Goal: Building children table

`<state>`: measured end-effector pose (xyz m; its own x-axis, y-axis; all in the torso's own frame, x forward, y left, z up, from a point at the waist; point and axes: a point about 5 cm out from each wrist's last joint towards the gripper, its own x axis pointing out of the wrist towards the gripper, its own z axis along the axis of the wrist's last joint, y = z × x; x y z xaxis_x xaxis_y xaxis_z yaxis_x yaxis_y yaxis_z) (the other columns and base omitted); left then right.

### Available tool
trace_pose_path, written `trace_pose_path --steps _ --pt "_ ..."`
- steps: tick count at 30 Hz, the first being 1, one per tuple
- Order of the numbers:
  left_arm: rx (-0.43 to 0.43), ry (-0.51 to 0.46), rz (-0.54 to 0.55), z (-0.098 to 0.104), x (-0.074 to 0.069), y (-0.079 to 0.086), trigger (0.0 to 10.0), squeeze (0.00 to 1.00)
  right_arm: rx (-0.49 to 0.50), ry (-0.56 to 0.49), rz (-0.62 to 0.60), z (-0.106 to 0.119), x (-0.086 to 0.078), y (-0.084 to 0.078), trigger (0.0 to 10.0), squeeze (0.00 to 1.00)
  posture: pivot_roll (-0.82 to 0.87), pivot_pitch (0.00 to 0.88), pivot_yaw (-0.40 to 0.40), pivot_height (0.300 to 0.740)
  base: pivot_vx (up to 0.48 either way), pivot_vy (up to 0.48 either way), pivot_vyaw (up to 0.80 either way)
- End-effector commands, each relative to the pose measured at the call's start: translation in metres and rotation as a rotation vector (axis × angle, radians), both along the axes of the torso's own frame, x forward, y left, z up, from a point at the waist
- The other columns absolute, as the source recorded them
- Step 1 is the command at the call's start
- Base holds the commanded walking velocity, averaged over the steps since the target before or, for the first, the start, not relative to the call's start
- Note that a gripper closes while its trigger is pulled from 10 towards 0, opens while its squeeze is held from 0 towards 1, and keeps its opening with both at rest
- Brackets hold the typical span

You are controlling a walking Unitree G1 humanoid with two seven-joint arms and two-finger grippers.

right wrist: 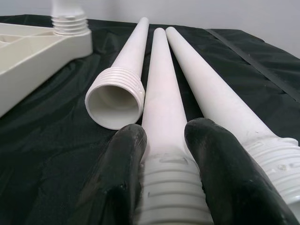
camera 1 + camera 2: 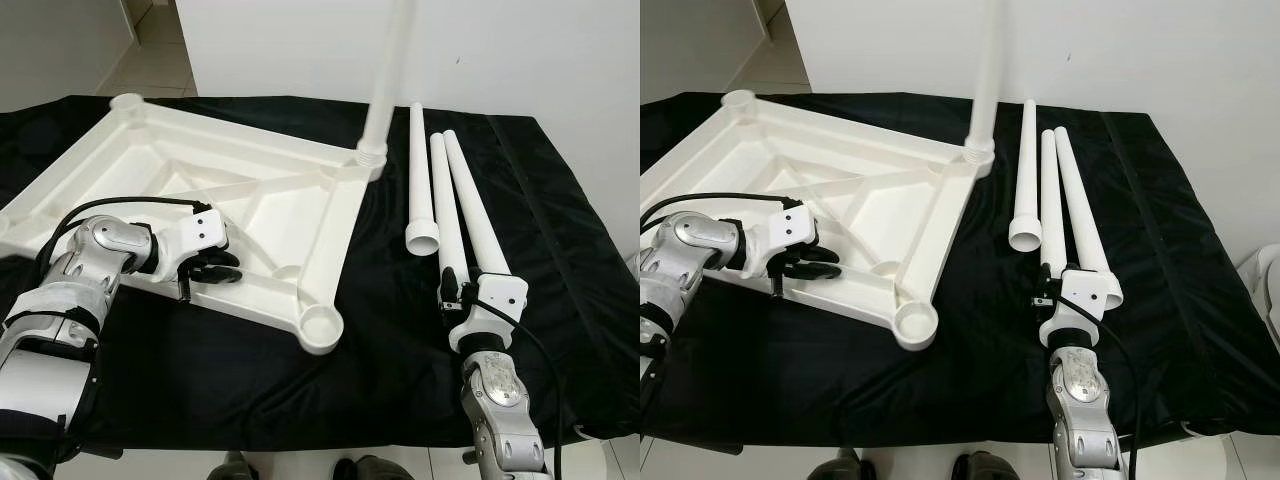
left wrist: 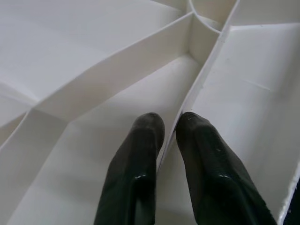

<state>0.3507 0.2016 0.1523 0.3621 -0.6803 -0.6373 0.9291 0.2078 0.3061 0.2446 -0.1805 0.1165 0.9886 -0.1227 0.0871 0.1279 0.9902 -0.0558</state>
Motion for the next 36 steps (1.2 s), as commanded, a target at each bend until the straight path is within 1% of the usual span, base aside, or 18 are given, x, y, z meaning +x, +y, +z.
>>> trace_pose_path --steps 1,5,9,10,11,12,13,14,16,17,19,20,21,25,30,32,33,36 --pt "0.036 0.036 0.144 -0.026 -0.005 0.014 0.0 0.00 -0.002 0.039 0.000 -0.008 -0.001 0.000 10.0 0.00 0.01 0.064 -0.009 0.740 0.000 0.000 0.00" --pt "0.019 0.032 0.155 -0.028 -0.005 0.012 0.0 0.00 -0.002 0.040 -0.003 -0.008 -0.002 -0.001 10.0 0.00 0.01 0.067 -0.008 0.740 0.000 0.000 0.00" --pt "-0.027 0.019 0.115 -0.028 -0.008 0.005 0.0 0.00 0.000 0.040 -0.004 -0.008 -0.002 -0.001 10.0 0.00 0.01 0.071 -0.007 0.740 0.000 0.000 0.00" --pt "-0.056 -0.013 0.086 -0.027 -0.009 -0.002 2.4 0.00 0.001 0.040 -0.005 -0.008 -0.002 -0.001 10.0 0.00 0.01 0.074 -0.008 0.740 0.000 0.000 0.00" --pt "-0.056 -0.013 0.086 -0.027 -0.009 -0.002 2.4 0.00 0.001 0.040 -0.005 -0.008 -0.002 -0.001 10.0 0.00 0.01 0.074 -0.008 0.740 0.000 0.000 0.00" --pt "-0.106 -0.009 0.053 -0.026 -0.012 -0.011 10.0 0.00 0.003 0.037 -0.005 -0.008 -0.002 -0.001 10.0 0.00 0.01 0.074 -0.010 0.740 0.000 0.000 0.00" --pt "-0.106 -0.009 0.053 -0.026 -0.012 -0.011 10.0 0.00 0.003 0.037 -0.005 -0.008 -0.002 -0.001 10.0 0.00 0.01 0.074 -0.010 0.740 0.000 0.000 0.00" --pt "-0.168 0.047 -0.017 -0.028 -0.019 -0.020 10.0 1.00 0.008 0.025 0.005 -0.006 -0.001 0.000 10.0 0.00 0.01 0.077 -0.015 0.740 0.000 0.000 0.00" --pt "-0.168 0.047 -0.017 -0.028 -0.019 -0.020 10.0 1.00 0.008 0.025 0.005 -0.006 -0.001 0.000 10.0 0.00 0.01 0.077 -0.015 0.740 0.000 0.000 0.00" --pt "-0.210 0.061 -0.072 -0.028 -0.025 -0.026 10.0 1.00 0.015 0.002 0.013 -0.003 -0.001 0.001 10.0 0.00 0.01 0.078 -0.016 0.740 0.000 0.000 0.00" --pt "-0.234 0.045 -0.097 -0.027 -0.027 -0.030 10.0 1.00 0.024 -0.030 0.024 0.002 -0.001 0.001 10.0 0.00 0.01 0.079 -0.017 0.740 0.000 0.000 0.00" --pt "-0.255 0.017 -0.100 -0.026 -0.026 -0.033 10.0 0.00 0.043 -0.056 0.028 0.006 -0.001 0.001 10.0 0.37 0.01 0.078 -0.015 0.740 0.000 0.000 0.00" --pt "-0.269 -0.019 -0.089 -0.024 -0.024 -0.034 10.0 0.00 0.052 -0.073 0.024 0.008 -0.002 0.000 10.0 1.00 0.01 0.078 -0.015 0.740 0.000 0.000 0.00" --pt "-0.346 -0.067 -0.051 -0.015 -0.019 -0.039 10.0 0.00 0.069 -0.091 -0.003 0.011 -0.003 -0.005 10.0 1.00 0.00 0.076 -0.013 0.740 0.000 0.000 0.00" --pt "-0.386 -0.086 -0.022 -0.012 -0.015 -0.042 10.0 0.00 0.067 -0.095 -0.023 0.011 -0.003 -0.007 10.0 1.00 0.00 0.071 -0.009 0.740 0.000 0.000 0.00" --pt "-0.492 -0.096 0.089 -0.006 -0.007 -0.053 10.0 0.00 0.073 -0.121 -0.076 0.014 -0.005 -0.013 10.0 1.00 0.00 0.069 -0.006 0.740 0.000 0.000 0.00" --pt "-0.492 -0.096 0.089 -0.006 -0.007 -0.053 10.0 0.00 0.073 -0.121 -0.076 0.014 -0.005 -0.013 10.0 1.00 0.00 0.069 -0.006 0.740 0.000 0.000 0.00" --pt "-0.572 -0.098 0.151 -0.001 -0.004 -0.063 10.0 0.00 0.081 -0.127 -0.120 0.015 -0.007 -0.018 10.0 1.00 -0.01 0.066 -0.005 0.740 0.000 0.000 0.00"
